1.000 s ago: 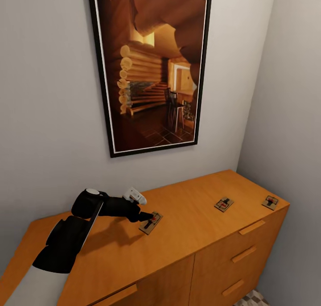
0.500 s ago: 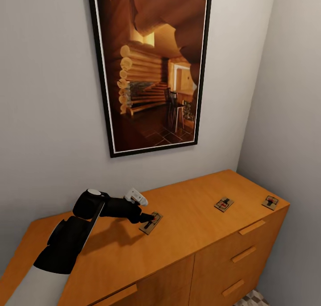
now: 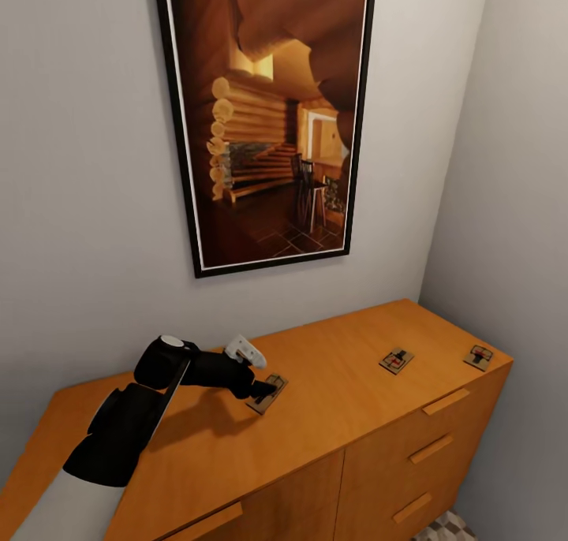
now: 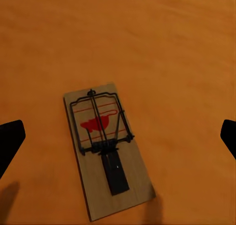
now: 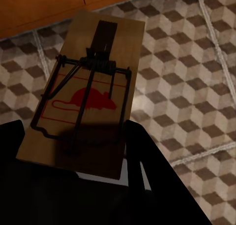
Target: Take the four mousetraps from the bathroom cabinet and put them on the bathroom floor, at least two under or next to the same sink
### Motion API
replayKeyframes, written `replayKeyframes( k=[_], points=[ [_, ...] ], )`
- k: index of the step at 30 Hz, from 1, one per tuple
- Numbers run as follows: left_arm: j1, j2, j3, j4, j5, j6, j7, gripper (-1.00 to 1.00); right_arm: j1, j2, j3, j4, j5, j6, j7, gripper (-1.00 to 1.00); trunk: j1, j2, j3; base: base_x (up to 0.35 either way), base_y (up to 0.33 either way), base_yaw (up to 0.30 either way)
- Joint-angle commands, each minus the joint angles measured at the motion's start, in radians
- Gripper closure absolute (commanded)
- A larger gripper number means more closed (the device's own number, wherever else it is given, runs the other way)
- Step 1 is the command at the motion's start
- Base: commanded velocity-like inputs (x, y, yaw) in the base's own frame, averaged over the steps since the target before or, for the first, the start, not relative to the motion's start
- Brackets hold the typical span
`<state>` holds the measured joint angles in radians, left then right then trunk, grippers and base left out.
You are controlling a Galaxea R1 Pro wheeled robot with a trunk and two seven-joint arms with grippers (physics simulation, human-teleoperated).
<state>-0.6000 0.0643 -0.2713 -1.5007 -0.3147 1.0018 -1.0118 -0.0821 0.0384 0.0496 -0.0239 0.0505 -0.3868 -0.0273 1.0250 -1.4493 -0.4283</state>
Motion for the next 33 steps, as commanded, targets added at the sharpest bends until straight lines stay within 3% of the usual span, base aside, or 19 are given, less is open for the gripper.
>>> replayKeyframes(
  k=[1,33],
  points=[
    [-0.001,0.0,-0.004,-0.001,-0.01,0.004,-0.01,-1.0,-0.001,0.0,0.004,0.001,0.003,-0.003,-0.003,1.0,0.0,-0.001,-0.002,0.0,0.0,0.0],
    [-0.001,0.002,-0.012,0.006,-0.012,0.004,-0.01,-1.0,-0.001,0.0,0.004,0.001,0.003,-0.003,-0.003,1.0,0.0,-0.001,-0.028,0.0,0.0,0.0]
  ],
)
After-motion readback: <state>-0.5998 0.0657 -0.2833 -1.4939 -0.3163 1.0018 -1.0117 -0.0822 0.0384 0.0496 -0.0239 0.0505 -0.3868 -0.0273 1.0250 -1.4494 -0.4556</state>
